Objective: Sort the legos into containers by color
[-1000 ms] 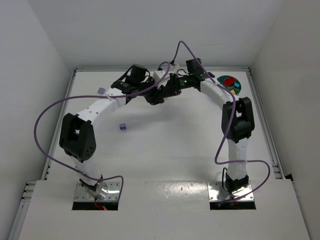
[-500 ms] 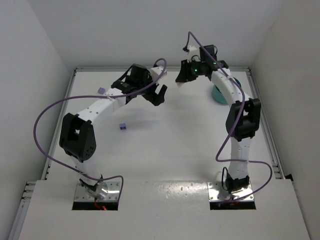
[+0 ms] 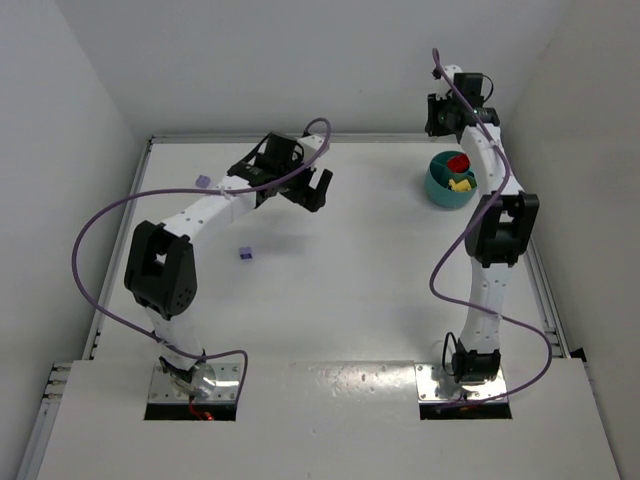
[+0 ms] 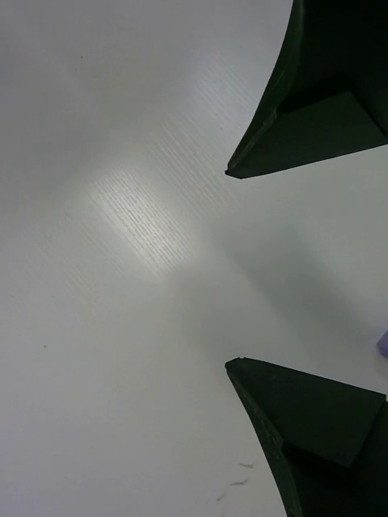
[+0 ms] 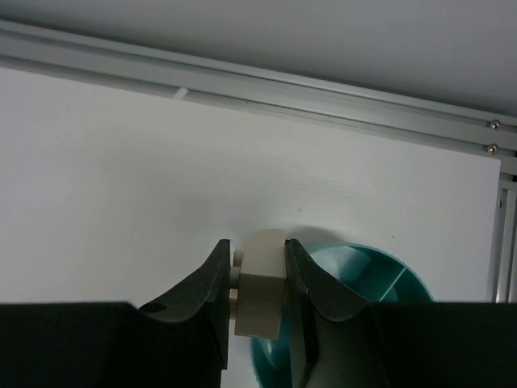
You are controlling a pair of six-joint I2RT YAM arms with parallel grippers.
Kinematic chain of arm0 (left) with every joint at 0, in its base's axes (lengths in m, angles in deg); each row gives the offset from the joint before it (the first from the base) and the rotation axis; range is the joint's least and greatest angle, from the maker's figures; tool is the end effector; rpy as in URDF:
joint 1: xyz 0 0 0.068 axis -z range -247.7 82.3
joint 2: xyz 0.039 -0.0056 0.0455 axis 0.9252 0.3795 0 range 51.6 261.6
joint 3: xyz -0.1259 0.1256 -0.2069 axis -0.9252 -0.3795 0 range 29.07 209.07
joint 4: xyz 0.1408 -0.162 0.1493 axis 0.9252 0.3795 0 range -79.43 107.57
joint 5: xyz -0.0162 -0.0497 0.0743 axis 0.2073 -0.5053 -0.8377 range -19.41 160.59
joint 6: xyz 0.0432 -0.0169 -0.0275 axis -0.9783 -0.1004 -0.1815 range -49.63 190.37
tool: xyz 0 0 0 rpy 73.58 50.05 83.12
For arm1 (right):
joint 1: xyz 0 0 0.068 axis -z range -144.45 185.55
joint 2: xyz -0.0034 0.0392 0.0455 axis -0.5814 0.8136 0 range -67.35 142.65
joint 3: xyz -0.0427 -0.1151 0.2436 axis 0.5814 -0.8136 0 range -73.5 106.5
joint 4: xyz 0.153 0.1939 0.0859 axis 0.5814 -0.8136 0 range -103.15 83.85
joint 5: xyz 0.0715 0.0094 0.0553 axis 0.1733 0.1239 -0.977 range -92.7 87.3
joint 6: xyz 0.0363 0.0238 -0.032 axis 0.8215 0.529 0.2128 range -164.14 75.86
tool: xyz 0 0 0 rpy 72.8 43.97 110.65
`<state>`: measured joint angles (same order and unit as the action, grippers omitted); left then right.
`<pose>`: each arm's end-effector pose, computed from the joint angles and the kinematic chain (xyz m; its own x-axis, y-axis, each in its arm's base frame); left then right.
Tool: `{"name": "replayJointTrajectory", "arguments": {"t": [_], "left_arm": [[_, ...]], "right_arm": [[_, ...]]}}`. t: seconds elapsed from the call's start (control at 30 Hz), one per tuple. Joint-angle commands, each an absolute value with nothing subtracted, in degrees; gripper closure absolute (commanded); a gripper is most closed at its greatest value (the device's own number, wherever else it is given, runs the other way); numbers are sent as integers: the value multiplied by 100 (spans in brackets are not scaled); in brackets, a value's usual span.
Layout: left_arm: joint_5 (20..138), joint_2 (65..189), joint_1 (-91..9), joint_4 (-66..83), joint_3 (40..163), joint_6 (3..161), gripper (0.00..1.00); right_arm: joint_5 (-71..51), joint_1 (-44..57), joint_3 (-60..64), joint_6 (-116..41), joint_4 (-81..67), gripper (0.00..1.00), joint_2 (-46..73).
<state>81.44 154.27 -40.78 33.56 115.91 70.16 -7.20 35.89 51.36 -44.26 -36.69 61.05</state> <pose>0.3668 -0.1937 0.2937 -0.5568 0.2867 -0.7796 0.5775 0.8082 -0.1152 0.5229 -0.0004 0.3038 -0.5602 0.0011 -0.8284 -0.0603 0.9973 0.0420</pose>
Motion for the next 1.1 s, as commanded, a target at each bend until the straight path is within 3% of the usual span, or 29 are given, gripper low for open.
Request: {"name": "replayJointTrajectory", "arguments": {"t": [0.0, 0.8, 1.07], "left_arm": [[8044, 15417, -4115, 3334, 11810, 7142, 0], [8008, 15575, -4115, 3386, 11871, 7195, 0], [8008, 15628, -4115, 3439, 11924, 7195, 0]], "right_arm": [[-481, 3564, 5456, -4685, -3568, 100, 6307], [-16, 3880, 5385, -5301, -3673, 100, 6677], [-16, 3880, 5332, -5354, -3726, 88, 6677]]}}
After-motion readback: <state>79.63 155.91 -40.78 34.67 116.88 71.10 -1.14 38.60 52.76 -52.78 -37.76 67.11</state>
